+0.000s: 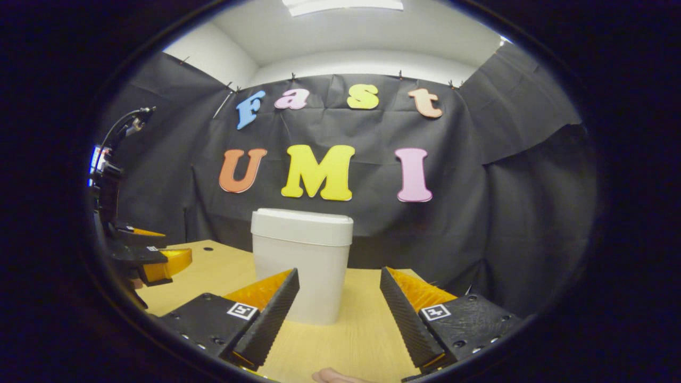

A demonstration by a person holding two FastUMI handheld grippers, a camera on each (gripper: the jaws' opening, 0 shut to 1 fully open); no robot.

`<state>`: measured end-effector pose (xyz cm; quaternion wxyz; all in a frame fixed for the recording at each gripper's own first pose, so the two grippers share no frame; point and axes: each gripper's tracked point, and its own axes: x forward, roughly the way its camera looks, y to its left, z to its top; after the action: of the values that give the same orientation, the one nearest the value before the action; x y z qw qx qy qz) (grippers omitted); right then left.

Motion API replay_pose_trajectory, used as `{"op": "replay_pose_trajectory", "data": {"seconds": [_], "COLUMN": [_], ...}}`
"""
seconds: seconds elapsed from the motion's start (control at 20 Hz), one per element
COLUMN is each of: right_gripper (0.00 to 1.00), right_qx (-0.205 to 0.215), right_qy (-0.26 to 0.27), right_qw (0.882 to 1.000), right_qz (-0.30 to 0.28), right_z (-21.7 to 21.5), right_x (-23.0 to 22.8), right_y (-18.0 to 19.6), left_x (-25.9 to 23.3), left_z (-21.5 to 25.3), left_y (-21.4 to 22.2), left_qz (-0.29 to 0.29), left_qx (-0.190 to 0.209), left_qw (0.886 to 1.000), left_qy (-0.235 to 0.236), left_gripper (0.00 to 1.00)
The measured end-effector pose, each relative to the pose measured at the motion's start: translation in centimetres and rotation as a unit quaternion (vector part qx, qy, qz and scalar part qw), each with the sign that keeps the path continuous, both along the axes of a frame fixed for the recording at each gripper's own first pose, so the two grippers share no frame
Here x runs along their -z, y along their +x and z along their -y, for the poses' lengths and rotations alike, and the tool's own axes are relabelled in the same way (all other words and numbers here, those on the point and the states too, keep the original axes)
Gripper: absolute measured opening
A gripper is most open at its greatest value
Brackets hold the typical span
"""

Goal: Press the lid of the desktop garbage bin to open it, pick up the crumpled paper on the desktop and throw it into the bin, then pick up the pop can on the desktop and drop it into the bin, and finally close the garbage bin lid.

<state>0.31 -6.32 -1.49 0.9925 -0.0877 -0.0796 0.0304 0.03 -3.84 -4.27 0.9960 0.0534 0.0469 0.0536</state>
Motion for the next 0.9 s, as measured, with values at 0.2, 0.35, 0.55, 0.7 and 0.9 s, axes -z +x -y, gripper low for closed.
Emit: {"op": "replay_pose_trajectory", "data": {"seconds": [0.2,0.35,0.55,0.7,0.9], "right_gripper": [0.97,0.97,0.95,0.95,0.95], "right_qx": [0.015,0.015,0.028,0.033,0.033], "right_qy": [0.007,0.026,0.033,0.036,0.031], "right_qw": [1.000,0.999,0.998,0.998,0.998], "right_qz": [-0.013,-0.031,-0.039,-0.038,-0.042], "right_z": [1.1,1.7,3.1,3.7,3.7], "right_x": [0.6,1.1,1.1,0.9,1.3], "right_y": [0.5,1.1,1.5,1.5,1.6], "left_x": [-0.1,0.0,0.1,0.3,0.4], "left_z": [0.2,0.3,0.5,0.9,1.2], "left_y": [-0.3,-0.4,-0.4,-0.5,-0.6], "left_qz": [0.000,0.001,-0.001,-0.003,-0.004], "left_qx": [0.002,0.004,0.006,0.006,0.009], "left_qw": [1.000,1.000,1.000,1.000,1.000], "left_qy": [0.006,0.008,0.008,0.013,0.017], "left_gripper": [0.94,0.94,0.94,0.94,0.94]}}
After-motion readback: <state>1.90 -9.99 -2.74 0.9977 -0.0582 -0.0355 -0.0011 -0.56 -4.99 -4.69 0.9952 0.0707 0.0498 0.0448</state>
